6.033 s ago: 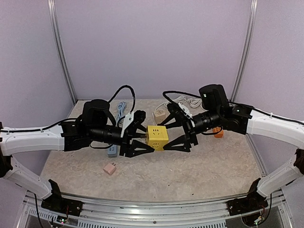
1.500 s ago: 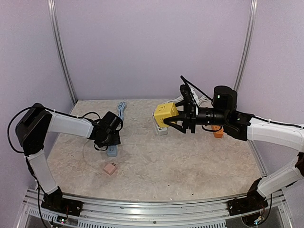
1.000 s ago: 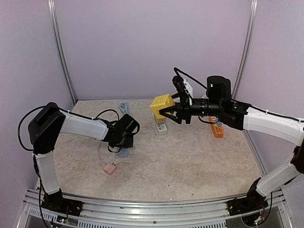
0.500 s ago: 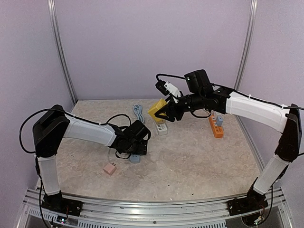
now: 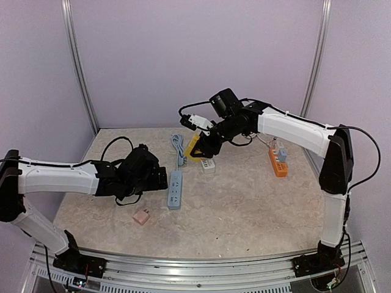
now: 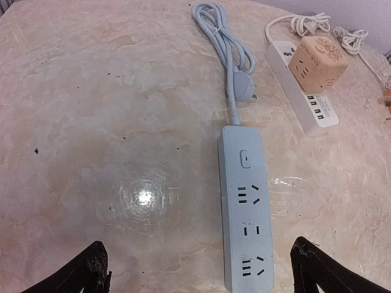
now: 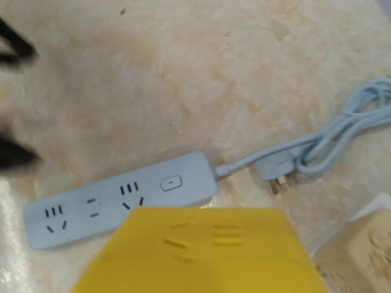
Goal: Insert the plug
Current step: Move the socket to the center of the board.
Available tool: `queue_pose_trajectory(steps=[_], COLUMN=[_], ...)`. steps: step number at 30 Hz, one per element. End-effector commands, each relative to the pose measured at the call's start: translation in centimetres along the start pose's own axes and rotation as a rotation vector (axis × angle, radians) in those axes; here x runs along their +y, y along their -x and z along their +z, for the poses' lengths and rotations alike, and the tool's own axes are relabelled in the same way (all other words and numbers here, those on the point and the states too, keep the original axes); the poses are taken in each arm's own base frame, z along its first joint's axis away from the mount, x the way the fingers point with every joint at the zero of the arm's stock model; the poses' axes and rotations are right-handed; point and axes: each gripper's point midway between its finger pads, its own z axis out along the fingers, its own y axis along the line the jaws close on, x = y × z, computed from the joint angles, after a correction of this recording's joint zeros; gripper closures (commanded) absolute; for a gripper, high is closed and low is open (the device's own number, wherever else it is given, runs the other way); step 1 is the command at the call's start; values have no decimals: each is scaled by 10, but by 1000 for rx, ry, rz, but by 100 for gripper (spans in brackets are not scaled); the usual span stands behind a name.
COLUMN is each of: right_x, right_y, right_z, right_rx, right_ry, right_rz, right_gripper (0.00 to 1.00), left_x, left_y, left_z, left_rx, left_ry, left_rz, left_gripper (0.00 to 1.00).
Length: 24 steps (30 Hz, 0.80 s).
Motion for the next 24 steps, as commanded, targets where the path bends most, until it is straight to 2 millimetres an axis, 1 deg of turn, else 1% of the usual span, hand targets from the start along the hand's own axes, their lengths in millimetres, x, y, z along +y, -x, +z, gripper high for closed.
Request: queue_pose_trajectory(steps=[1,2,6,8,10,12,15,20,24], right_x=[23,28,43,48,52,50,51,48,51], right_y=[-10,-11,-12,-12,-15,-18,-23,-28,-31], right_z=[25,32,60,71,80,89,99,108,112], right_rx=[123,140,187,206,226,245,264,281,285], right_ry=[78,94,135,139,140,114,96,80,89], right_rz=[-115,-141,-214,-247,-286,-320,-363,-397,-422], right_gripper=[100,100,100,100,100,100,100,100,100], left_x=[43,54,87,103,112,117,118,118,118], left_y=[14,18,21,17,13,9,7,8,11], left_z=[-30,-39,-61,-68,-73,-75,-77,-78,-79], left_rx=[-110,-128,-179,-190,-199,-202,-199,-202,-208], left_ry=[117,146,244,286,299,302,299,309,321], left_rz=[-81,-102,-174,-221,-269,-296,-311,-311,-304], left_gripper=[1,1,1,1,1,1,1,1,1])
